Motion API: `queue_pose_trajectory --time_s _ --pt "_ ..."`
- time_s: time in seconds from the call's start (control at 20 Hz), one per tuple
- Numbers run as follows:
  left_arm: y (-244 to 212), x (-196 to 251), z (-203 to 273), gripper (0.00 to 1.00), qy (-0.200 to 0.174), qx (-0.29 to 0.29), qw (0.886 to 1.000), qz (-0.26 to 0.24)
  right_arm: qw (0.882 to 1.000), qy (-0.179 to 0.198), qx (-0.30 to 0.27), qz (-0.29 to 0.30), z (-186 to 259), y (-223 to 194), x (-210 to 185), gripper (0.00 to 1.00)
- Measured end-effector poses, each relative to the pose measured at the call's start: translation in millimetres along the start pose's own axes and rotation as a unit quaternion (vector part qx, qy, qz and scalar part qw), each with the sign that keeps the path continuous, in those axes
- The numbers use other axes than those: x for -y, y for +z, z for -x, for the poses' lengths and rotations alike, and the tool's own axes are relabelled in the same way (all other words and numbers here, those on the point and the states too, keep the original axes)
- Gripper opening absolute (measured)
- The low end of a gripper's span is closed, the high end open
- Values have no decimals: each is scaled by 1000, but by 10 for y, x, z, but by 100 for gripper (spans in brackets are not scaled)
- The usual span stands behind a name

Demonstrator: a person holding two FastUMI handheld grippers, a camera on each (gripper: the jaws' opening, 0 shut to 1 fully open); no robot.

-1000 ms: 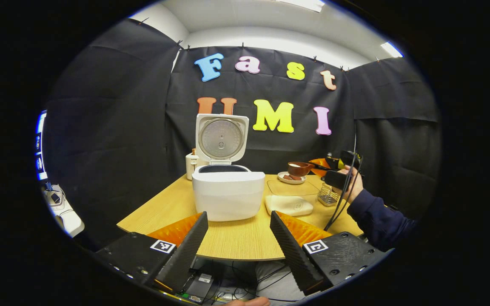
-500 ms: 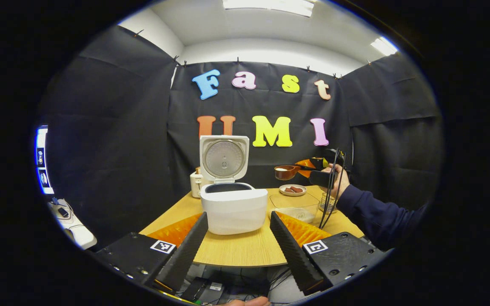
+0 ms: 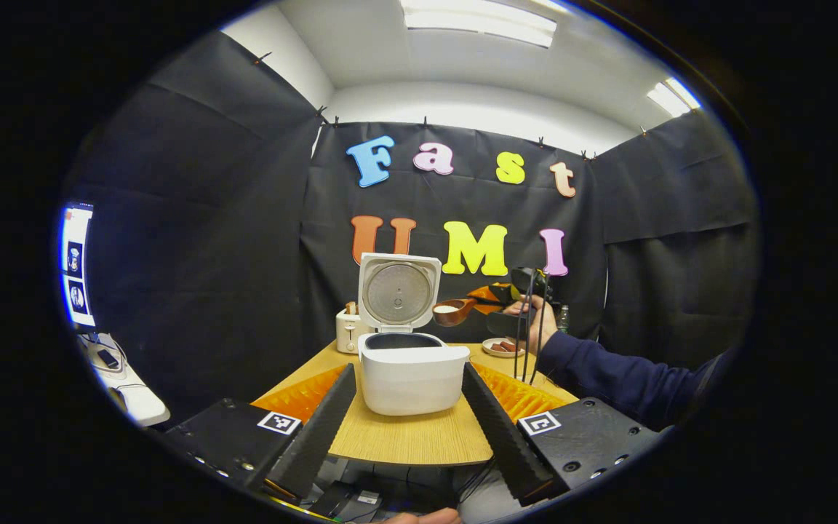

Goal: Close the left gripper, press the button to open the rice cooker; take a wooden spoon from the chopstick holder with the right hand, scoop a spoonful of rice and pour it into the rice cooker, then put the wooden spoon back into the chopstick holder.

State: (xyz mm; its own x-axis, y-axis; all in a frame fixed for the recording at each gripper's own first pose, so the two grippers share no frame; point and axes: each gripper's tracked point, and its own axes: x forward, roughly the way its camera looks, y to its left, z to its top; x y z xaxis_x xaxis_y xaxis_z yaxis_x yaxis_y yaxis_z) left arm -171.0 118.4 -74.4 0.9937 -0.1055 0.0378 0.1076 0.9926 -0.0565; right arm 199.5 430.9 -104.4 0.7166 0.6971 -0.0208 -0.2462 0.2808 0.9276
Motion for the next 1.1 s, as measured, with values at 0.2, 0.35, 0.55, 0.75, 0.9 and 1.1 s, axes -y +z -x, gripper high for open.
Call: queue_pose_trajectory --time_s 0.2,0.35,0.55,0.75,0.9,1.1 --pt "-19 -125 31 93 6 2 1000 11 991 -36 -1 127 -367 -161 -104 13" --pt "-37 -179 39 93 2 6 1000 25 974 -70 16 213 -577 -147 -93 14" --pt "-61 -217 50 94 -10 16 999 46 958 -79 12 276 -709 -232 -138 14" --pt "-162 -319 15 94 -3 3 998 55 906 -77 12 415 -794 -368 -292 14" --pt "-208 -334 23 94 4 -5 998 56 842 -78 11 534 -829 -508 -324 14" --pt "-209 -236 -32 94 -4 -12 999 51 782 -63 4 620 -838 -678 -393 12"
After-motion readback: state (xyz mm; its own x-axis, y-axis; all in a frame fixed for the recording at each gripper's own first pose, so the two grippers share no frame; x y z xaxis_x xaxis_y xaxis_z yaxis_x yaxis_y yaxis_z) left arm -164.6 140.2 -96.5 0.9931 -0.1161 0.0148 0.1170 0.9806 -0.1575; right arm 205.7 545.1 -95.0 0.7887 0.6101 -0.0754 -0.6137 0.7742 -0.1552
